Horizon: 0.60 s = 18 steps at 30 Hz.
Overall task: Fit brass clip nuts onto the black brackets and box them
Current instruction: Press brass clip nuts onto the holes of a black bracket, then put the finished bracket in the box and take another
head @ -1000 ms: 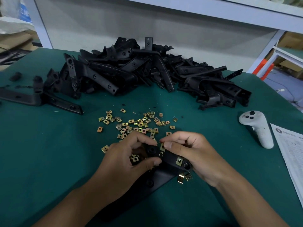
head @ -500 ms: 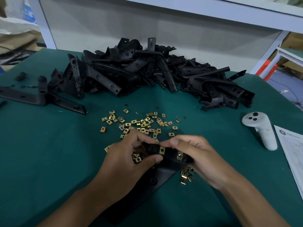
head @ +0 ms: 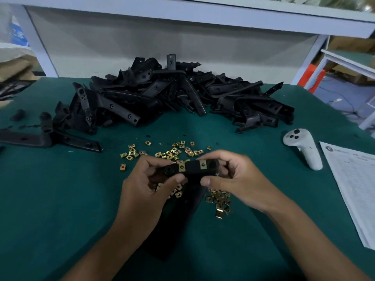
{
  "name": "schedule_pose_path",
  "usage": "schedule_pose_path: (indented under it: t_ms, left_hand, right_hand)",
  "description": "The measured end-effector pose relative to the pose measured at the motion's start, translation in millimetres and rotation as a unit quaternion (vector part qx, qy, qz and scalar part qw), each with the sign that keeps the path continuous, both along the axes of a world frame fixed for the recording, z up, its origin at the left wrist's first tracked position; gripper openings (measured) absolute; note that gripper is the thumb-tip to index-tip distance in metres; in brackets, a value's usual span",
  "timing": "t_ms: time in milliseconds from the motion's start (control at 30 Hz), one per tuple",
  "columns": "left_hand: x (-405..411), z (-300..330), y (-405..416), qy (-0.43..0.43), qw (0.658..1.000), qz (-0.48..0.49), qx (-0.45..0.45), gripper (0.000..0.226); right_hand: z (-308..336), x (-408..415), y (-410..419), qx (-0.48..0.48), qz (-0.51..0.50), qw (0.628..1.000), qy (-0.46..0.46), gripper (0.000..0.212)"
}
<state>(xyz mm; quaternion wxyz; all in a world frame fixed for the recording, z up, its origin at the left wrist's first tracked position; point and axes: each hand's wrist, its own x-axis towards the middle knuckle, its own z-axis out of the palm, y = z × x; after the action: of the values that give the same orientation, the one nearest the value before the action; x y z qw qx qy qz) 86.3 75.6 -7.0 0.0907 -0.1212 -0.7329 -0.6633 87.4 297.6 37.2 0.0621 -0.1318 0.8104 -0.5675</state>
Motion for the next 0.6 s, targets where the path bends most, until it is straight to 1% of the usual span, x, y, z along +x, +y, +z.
schedule_pose_path:
  t_ms: [67,133,200,267,333,433,467,600]
  left_hand:
    - [3.9,7.4,2.8,0.009,1.000,0.001,0.024,0.026]
    - [10.3,19.1,12.0,0.035,0.999,-0.007,0.017,0.029]
    - [20.7,34.3,26.6,0.055,0.998,-0.039,-0.002,0.032]
    - [35.5,51.5,46.4,0.081,0.991,-0.097,-0.034,0.030]
    - [56.4,66.0,73.0,0.111,0.977,-0.171,-0.068,0.035]
    - [96.0,79.8,121.8,0.172,0.945,-0.261,-0.094,0.028]
    - [111.0,80.9,138.6,0.184,0.936,-0.285,-0.094,0.026]
    - [163.7,77.8,200.2,0.199,0.901,-0.382,-0.058,0.025]
  right_hand:
    - [10.5,8.7,5.7,0.051,-0.051,0.995,0.064,0.025]
    - [24.4,25.9,16.1,0.095,-0.091,0.983,0.124,0.023]
    - [40.7,54.6,31.3,0.117,-0.117,0.972,0.167,0.021]
    - [54.3,94.1,51.0,0.136,-0.154,0.958,0.200,0.024]
    - [64.2,140.9,73.7,0.150,-0.202,0.945,0.208,0.026]
    - [74.7,215.9,106.5,0.148,-0.285,0.924,0.209,0.027]
    - [77.3,241.3,115.0,0.150,-0.308,0.916,0.211,0.026]
    - [80.0,331.0,143.1,0.209,-0.393,0.872,0.204,0.024]
